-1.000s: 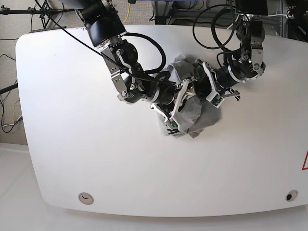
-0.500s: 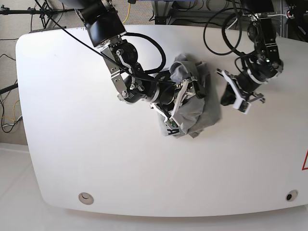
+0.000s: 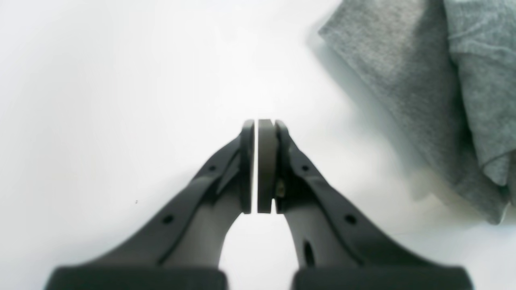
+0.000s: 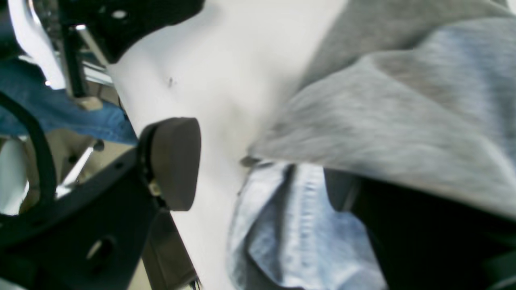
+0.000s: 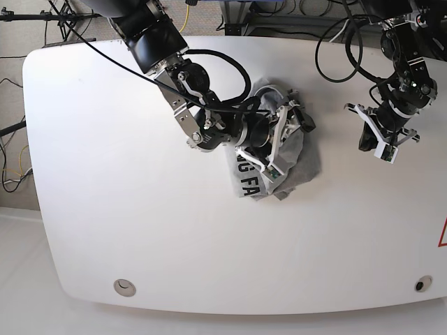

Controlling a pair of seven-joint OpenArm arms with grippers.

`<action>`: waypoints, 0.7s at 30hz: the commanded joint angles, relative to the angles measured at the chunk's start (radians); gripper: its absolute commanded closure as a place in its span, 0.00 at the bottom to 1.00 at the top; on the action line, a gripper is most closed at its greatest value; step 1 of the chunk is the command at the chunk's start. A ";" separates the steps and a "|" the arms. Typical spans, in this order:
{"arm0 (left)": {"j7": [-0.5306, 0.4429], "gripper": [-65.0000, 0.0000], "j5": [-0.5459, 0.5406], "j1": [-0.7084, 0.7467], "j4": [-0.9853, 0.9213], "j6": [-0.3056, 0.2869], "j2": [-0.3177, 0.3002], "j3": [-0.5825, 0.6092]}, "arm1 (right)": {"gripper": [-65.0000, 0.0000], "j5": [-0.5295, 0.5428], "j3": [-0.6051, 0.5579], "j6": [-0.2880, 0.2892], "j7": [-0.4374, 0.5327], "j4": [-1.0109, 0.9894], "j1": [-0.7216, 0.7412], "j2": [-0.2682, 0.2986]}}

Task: Fold the T-shirt properly

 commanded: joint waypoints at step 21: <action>-0.024 1.00 -0.016 0.032 0.020 -0.001 -0.004 -0.004 | 0.31 0.007 -0.126 -0.001 0.021 0.009 0.113 -0.141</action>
